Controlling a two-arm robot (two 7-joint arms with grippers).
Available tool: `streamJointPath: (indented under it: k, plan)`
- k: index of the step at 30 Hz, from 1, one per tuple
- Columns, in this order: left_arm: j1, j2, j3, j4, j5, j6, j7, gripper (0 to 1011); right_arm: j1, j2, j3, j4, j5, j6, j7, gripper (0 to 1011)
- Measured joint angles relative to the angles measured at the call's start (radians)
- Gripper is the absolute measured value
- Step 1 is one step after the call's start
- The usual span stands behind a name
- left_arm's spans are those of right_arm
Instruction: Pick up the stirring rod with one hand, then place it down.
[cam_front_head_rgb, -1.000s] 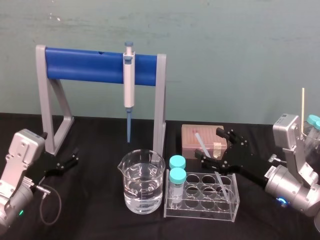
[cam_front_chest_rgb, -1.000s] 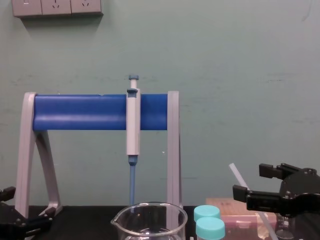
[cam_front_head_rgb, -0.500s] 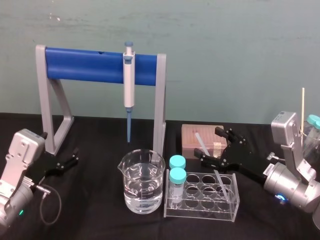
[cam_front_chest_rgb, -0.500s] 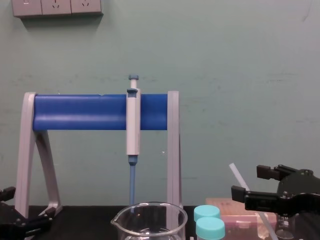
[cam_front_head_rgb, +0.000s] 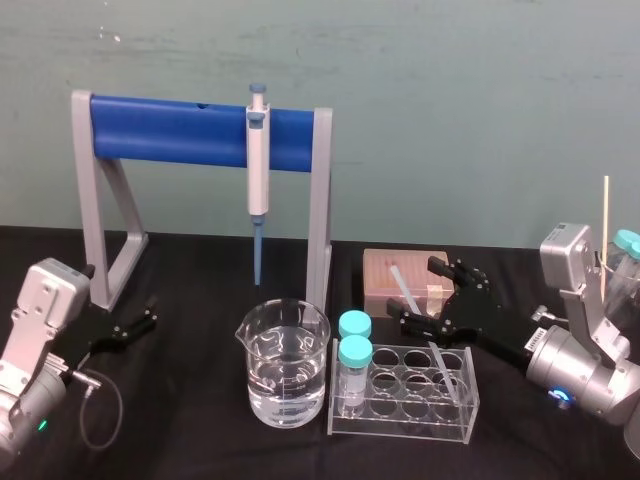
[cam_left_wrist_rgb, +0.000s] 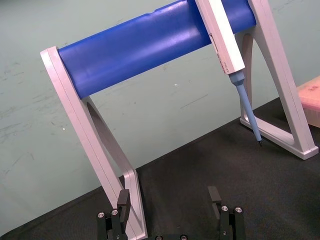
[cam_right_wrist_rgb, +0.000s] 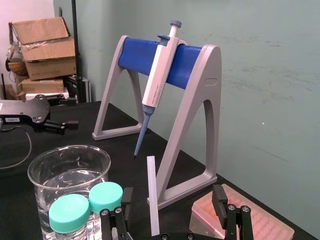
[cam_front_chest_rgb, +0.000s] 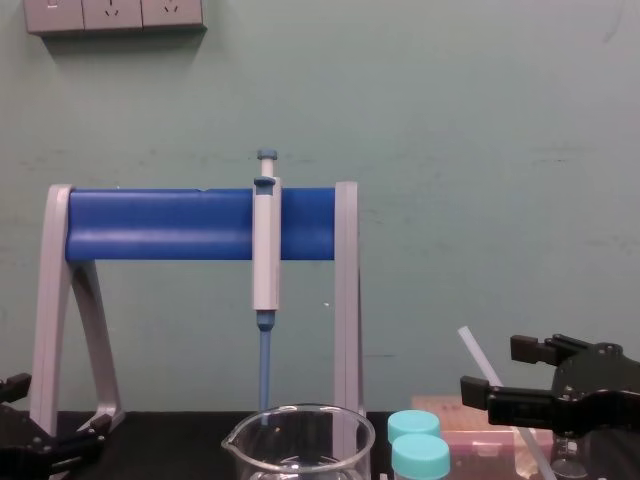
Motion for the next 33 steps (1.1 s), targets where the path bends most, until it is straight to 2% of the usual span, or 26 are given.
streamJointPath:
  k: [11,14,20,21,22,26,30,33]
  plan:
    - [0.0,0.0,0.0,0.0,0.0,0.0,0.0,1001,-0.001,0.001,0.0,-0.002,0.0,0.0,-0.001,1002]
    - [0.0,0.0,0.0,0.0,0.0,0.0,0.0,1000,-0.001,0.001,0.0,-0.002,0.0,0.0,-0.001,965]
    - [0.0,0.0,0.0,0.0,0.0,0.0,0.0,1000,-0.002,0.001,0.0,-0.003,0.0,0.0,-0.002,795]
    - [0.0,0.0,0.0,0.0,0.0,0.0,0.0,1000,-0.002,0.001,0.0,-0.003,0.0,-0.001,-0.002,795]
    - [0.0,0.0,0.0,0.0,0.0,0.0,0.0,1000,-0.002,0.001,0.0,-0.003,0.0,-0.001,-0.002,739]
    - [0.0,0.0,0.0,0.0,0.0,0.0,0.0,1000,-0.002,0.001,0.0,-0.004,0.0,-0.001,-0.003,651]
    - [0.0,0.0,0.0,0.0,0.0,0.0,0.0,1000,-0.002,0.001,0.0,-0.004,0.0,-0.001,-0.004,483]
    - [0.0,0.0,0.0,0.0,0.0,0.0,0.0,1000,-0.002,0.001,0.0,-0.004,0.0,-0.001,-0.004,420]
